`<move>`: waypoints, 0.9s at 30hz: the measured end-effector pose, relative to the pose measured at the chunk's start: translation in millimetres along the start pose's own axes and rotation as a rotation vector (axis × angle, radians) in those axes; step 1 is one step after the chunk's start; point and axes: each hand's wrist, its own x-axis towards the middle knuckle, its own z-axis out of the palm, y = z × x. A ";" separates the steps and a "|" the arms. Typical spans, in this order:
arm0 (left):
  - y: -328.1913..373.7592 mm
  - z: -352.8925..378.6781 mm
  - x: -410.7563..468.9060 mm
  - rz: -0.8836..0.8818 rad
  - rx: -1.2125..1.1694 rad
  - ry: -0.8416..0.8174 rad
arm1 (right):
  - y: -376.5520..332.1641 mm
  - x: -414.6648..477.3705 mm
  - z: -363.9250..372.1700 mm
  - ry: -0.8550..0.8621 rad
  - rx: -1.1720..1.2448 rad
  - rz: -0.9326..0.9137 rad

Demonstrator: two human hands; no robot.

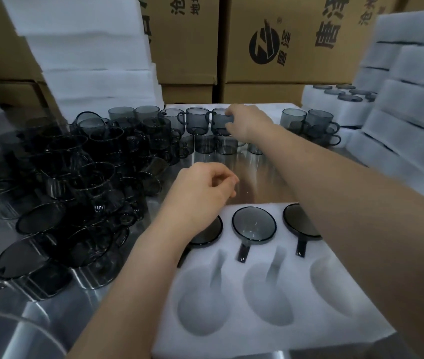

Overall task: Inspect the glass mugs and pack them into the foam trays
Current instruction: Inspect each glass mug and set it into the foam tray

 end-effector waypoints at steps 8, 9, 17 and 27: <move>-1.4 0.4 0.9 0.011 0.020 0.002 | 4.9 0.5 8.2 0.236 -0.151 -0.014; -1.3 0.4 1.0 0.008 0.017 0.002 | 5.7 -1.1 7.1 0.242 -0.142 -0.020; 0.7 -0.8 0.9 0.012 0.004 0.072 | 7.8 -47.6 -21.4 0.262 0.160 -0.103; 1.3 -1.6 0.2 0.120 -0.169 0.185 | -2.2 -152.0 -36.0 0.212 0.584 -0.241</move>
